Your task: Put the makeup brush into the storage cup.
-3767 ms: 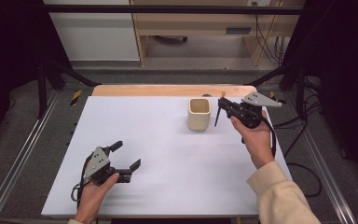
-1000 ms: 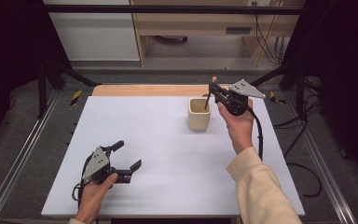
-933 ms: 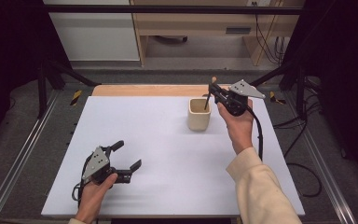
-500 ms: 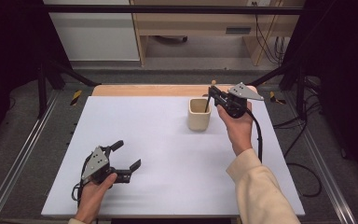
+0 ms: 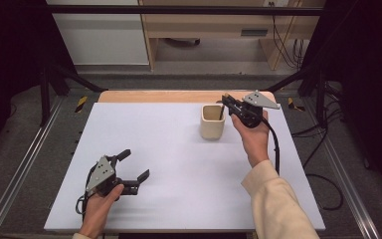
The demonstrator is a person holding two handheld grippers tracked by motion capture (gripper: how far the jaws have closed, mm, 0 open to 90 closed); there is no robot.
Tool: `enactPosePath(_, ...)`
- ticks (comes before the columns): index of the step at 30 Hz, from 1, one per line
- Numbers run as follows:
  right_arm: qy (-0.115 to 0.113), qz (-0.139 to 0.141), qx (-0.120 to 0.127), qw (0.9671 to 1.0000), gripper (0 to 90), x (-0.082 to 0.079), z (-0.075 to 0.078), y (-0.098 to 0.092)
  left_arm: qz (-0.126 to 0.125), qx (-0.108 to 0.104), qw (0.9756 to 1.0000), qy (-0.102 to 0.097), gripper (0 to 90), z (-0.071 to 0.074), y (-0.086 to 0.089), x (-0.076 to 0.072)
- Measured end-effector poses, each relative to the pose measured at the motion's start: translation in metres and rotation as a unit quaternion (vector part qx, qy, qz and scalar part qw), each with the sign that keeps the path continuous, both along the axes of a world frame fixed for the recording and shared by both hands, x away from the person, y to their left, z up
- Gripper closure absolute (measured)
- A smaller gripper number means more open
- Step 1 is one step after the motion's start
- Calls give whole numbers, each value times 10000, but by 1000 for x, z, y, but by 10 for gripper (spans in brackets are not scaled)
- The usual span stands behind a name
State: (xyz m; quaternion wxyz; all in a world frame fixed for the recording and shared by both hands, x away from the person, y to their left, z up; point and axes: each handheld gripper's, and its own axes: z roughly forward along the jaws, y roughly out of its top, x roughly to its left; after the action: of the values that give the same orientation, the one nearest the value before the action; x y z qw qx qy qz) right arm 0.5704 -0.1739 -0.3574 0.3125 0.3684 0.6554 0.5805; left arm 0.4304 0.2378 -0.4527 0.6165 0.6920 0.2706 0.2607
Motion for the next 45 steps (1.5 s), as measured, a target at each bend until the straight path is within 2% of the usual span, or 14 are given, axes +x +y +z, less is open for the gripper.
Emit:
enactPosePath(11,47,13,-106,9999,833,1,-6,2,-6,4,10000,-4,28,0,0,0)
enactPosePath(13,32,-1,-134,9999,807,2,-6,3,-7,9,10000,-1,28,0,0,0)
enactPosePath(14,108,-1,-88,9999,706,3,-6,2,-9,9,10000,9,28,0,0,0)
enactPosePath(17,100,-4,-73,9999,684,2,-6,1,-12,11,10000,10,28,0,0,0)
enactPosePath(18,105,-18,-80,9999,643,1,-5,1,-12,10,10000,11,28,0,0,0)
enactPosePath(21,118,-35,-53,9999,599,0,-3,-1,-13,11,10000,11,28,0,0,0)
enactPosePath(38,85,-63,46,9999,549,-5,3,-6,-15,12,10000,11,28,0,0,0)
enactPosePath(45,160,-48,50,9998,449,-8,4,-4,-10,6,10000,5,28,0,0,0)
